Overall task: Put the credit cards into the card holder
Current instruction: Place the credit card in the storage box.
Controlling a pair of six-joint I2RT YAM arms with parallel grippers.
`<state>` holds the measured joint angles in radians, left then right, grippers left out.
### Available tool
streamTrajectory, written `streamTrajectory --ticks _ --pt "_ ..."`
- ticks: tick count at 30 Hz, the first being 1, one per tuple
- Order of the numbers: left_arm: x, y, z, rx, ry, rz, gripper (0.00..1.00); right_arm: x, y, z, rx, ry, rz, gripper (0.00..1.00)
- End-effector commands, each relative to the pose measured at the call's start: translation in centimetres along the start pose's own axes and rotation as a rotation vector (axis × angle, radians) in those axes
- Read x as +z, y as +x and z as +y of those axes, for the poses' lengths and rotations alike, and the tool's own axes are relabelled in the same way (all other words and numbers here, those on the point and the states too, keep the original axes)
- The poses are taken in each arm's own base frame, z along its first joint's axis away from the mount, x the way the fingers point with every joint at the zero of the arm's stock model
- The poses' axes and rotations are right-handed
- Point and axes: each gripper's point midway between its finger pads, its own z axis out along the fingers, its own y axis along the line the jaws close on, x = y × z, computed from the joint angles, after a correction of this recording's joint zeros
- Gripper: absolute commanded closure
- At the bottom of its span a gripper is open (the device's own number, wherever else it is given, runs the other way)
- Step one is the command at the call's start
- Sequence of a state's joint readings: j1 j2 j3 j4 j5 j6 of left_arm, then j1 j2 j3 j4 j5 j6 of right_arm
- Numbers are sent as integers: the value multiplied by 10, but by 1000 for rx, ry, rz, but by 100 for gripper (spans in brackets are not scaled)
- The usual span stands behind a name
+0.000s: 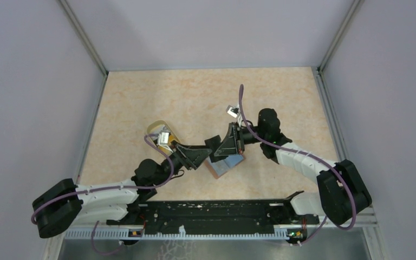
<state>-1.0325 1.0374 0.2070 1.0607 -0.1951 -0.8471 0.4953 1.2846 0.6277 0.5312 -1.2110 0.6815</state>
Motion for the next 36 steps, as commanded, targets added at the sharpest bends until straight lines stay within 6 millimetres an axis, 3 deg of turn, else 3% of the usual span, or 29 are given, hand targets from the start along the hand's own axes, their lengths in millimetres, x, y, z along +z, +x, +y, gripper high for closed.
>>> streamTrajectory --ticks 1,12,15,16,18,21,23,24,29,33,36 --pt "-4 4 -24 99 130 37 31 1 2 23 -117 -121 47 100" --pt "-2 14 -48 181 264 108 57 6 14 18 -118 -145 122 100" --pt "-2 17 -52 193 288 122 93 7 15 16 -122 -141 129 100" --pt "-1 18 -52 198 290 127 100 7 16 16 -127 -141 130 100" --pt "0 14 -48 186 259 105 100 7 15 14 -147 -128 129 98" --pt "-1 4 -35 140 184 50 100 6 12 2 -220 -31 132 58" --pt "4 3 -33 119 157 43 100 7 10 -1 -283 38 128 41" --pt "6 2 -32 104 154 34 100 7 10 -2 -309 65 124 37" --pt "18 6 -27 84 134 29 100 6 4 -6 -369 141 102 35" --pt "20 6 -27 83 133 26 100 2 2 -14 -374 206 97 53" --pt "20 2 -26 90 115 18 100 0 0 -22 -382 251 97 56"
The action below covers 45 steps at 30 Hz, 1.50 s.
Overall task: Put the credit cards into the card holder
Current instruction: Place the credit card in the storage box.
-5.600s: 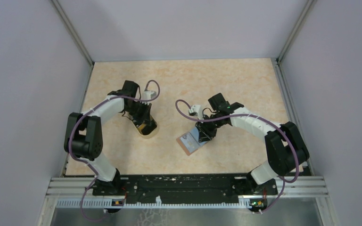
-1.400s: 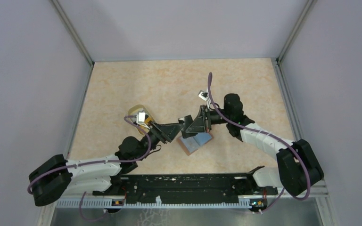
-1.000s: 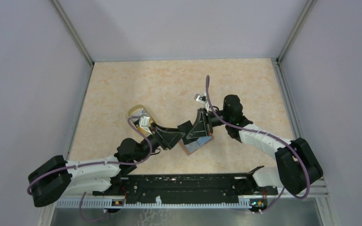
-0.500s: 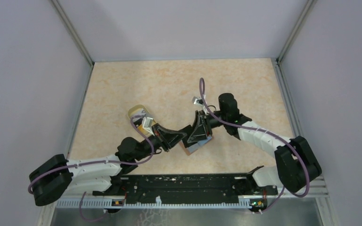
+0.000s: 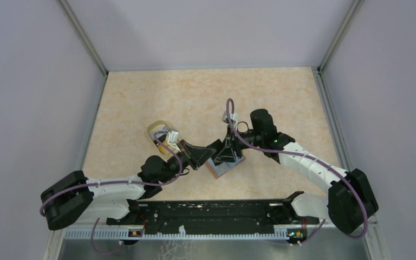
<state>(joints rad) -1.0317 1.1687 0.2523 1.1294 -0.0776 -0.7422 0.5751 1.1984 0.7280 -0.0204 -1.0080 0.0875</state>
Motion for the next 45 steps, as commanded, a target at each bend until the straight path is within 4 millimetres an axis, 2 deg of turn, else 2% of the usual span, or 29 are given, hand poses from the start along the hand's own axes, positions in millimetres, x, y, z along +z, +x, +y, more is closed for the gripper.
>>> streamTrajectory --ticks 1,5,6,8,10,11,12,13,14,16,18,24,29,34,39,42,43,45 --pt "6 -25 -19 -14 39 -85 100 -4 -21 -8 -99 89 -24 54" --pt "6 -24 -17 -17 31 -79 100 -4 -20 -9 -100 93 -22 51" --pt "6 -23 -17 -19 31 -77 100 -3 -20 -8 -101 87 -21 57" --pt "6 -22 -18 -22 41 -75 100 -3 -21 -6 -98 76 -20 79" --pt "6 -20 -21 -22 58 -67 100 -2 -22 -3 -93 55 -19 96" --pt "6 -19 -22 -18 65 -61 100 -2 -23 -1 -89 42 -21 100" --pt "5 -18 -23 -14 72 -54 100 -3 -23 2 -84 28 -23 100" --pt "4 -18 -23 -10 75 -51 95 -3 -23 5 -77 5 -25 100" --pt "2 -17 -23 -8 75 -47 82 -3 -23 9 -71 -22 -29 100" --pt "-3 -16 -22 -15 77 -47 68 -6 -23 17 -36 -86 -31 100" --pt "-9 -15 -23 -11 87 -43 64 -7 -25 25 -28 -151 -38 100" --pt "-14 -6 -38 45 168 29 63 -8 -23 40 6 -268 -30 100" --pt "-16 0 -40 69 185 61 61 -11 -24 44 18 -298 -36 100" --pt "-18 -2 -41 79 200 47 73 -11 -21 45 34 -325 -26 100" --pt "-16 -5 -47 86 226 34 62 -8 -16 45 48 -338 -7 100" --pt "-15 -8 -50 94 237 22 63 -6 -13 45 47 -339 3 100" --pt "-15 -10 -51 99 241 17 64 -6 -12 44 46 -336 6 100" --pt "-15 -10 -51 106 242 15 84 -5 -11 43 45 -327 14 100"
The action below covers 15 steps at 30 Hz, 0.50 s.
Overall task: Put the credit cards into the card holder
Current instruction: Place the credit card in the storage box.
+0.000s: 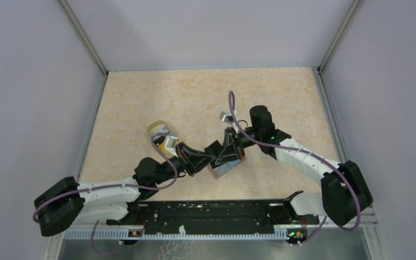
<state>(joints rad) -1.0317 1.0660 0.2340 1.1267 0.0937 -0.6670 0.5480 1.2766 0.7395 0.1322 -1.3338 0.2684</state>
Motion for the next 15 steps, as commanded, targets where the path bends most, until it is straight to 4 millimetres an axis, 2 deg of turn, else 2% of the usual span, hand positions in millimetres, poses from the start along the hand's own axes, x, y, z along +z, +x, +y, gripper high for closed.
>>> streamTrajectory --ticks 1,2,4,7,9,15 --pt "3 -12 -12 36 52 -41 96 2 -1 3 -63 -11 18 100" --pt "3 -12 -10 35 43 -40 100 3 -1 1 -68 8 23 100" --pt "4 -12 -6 30 21 -41 100 3 1 -5 -91 51 36 97" --pt "6 -9 1 20 -19 -27 100 0 -1 -16 -116 132 36 69" --pt "7 -6 3 18 -26 -20 100 -2 -4 -21 -136 182 31 59" --pt "2 -2 8 20 -46 -1 100 -13 -16 -16 -158 200 -6 56"
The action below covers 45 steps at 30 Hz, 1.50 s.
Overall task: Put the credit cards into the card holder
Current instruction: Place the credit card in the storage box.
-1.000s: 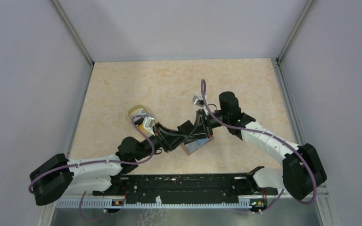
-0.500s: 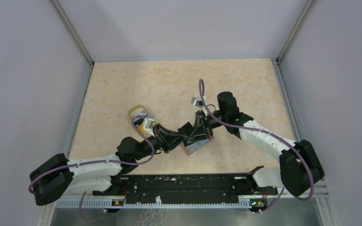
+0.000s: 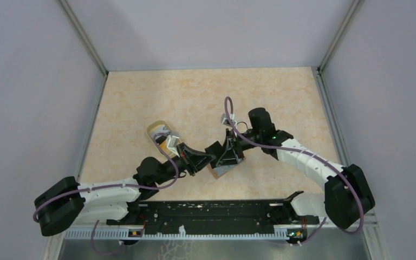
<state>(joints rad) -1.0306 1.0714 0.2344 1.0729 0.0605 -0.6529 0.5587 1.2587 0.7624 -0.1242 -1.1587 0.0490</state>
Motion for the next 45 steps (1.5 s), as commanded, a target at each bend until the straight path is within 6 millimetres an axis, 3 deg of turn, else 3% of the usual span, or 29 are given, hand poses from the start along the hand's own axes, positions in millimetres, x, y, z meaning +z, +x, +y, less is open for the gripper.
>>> streamTrajectory --ticks 1,6,8,10,12,17,20,27,35,45 --pt "2 -9 -8 11 19 -20 100 -13 -34 11 -137 20 -68 57" --pt "4 -4 -11 9 38 4 100 -13 -36 21 -146 -31 -81 60" --pt "6 -3 -13 6 53 12 100 -12 -34 23 -131 -55 -79 76" --pt "7 -2 -16 3 71 15 100 -11 -33 26 -112 -90 -73 99" --pt "7 0 -18 3 84 20 100 -11 -32 27 -97 -108 -70 100" --pt "-5 5 -16 20 85 39 60 -20 -39 32 -104 -123 -108 100" --pt "-17 9 -15 40 88 51 51 -21 -40 34 -105 -136 -114 100" --pt "-16 15 -14 55 86 83 53 -21 -38 33 -91 -147 -109 100" --pt "-8 17 -16 49 104 95 74 -20 -37 33 -81 -154 -105 100" --pt "-9 11 -23 37 134 63 69 -19 -35 32 -74 -154 -102 100"
